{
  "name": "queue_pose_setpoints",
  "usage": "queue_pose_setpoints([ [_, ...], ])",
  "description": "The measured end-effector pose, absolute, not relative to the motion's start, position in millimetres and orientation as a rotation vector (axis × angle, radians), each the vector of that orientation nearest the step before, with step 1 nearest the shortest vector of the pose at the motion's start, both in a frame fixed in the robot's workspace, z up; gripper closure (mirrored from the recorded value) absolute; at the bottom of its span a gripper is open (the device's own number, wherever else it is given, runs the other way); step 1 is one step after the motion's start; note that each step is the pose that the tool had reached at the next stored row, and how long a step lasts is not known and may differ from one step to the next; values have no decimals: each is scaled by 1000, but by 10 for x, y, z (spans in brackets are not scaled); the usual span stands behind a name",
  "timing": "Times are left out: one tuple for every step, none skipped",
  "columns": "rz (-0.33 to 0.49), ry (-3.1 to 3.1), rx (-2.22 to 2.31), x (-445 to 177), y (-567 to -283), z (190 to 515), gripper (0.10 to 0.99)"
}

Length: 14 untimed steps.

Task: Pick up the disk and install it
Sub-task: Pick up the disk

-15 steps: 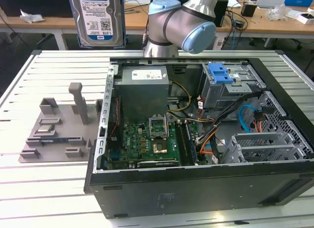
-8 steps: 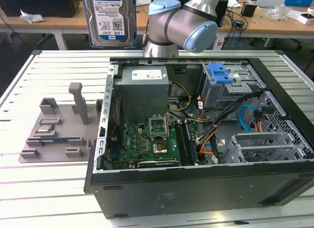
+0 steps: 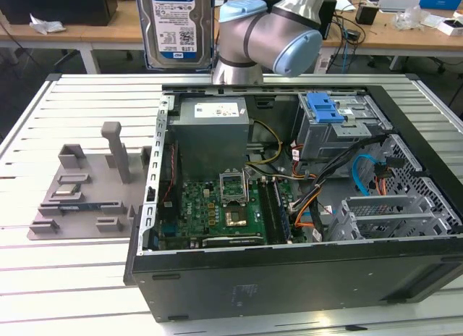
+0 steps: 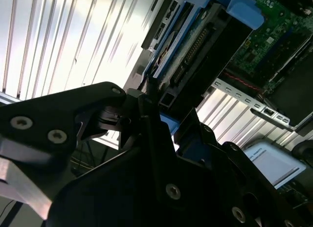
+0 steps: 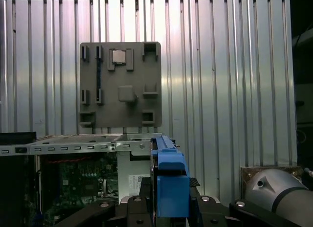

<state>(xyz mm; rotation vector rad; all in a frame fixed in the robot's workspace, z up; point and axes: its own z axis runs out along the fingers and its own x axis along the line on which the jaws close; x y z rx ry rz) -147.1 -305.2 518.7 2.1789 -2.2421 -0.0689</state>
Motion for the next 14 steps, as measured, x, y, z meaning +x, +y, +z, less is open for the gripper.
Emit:
queue_pose_setpoints([
  [-69, -2242, 2179, -1451, -3052, 5188, 722],
  [-69, -2242, 2179, -1430, -3052, 5188, 722],
  [-69, -2242, 2179, -1410, -3052, 5188, 722],
  [-69, -2242, 2179, -1389, -3052, 5188, 722],
  [-69, -2242, 2179, -1371, -3052, 5188, 722],
  [-69, -2242, 2179, -1344, -3052, 5188, 722],
  [-69, -2242, 2179, -1324, -3052, 5188, 722],
  [-69, -2242, 2179, -1301, -3052, 5187, 722],
  [-69, -2242, 2179, -1282, -3052, 5188, 722],
  [-69, -2242, 2179, -1256, -3052, 5187, 722],
  [-69, -2242, 2179, -1237, -3052, 5188, 722],
  [-69, -2242, 2179, -1217, -3052, 5188, 722],
  [-69, -2242, 2179, -1197, -3052, 5188, 722],
  [-69, -2242, 2179, -1175, -3052, 5187, 722],
])
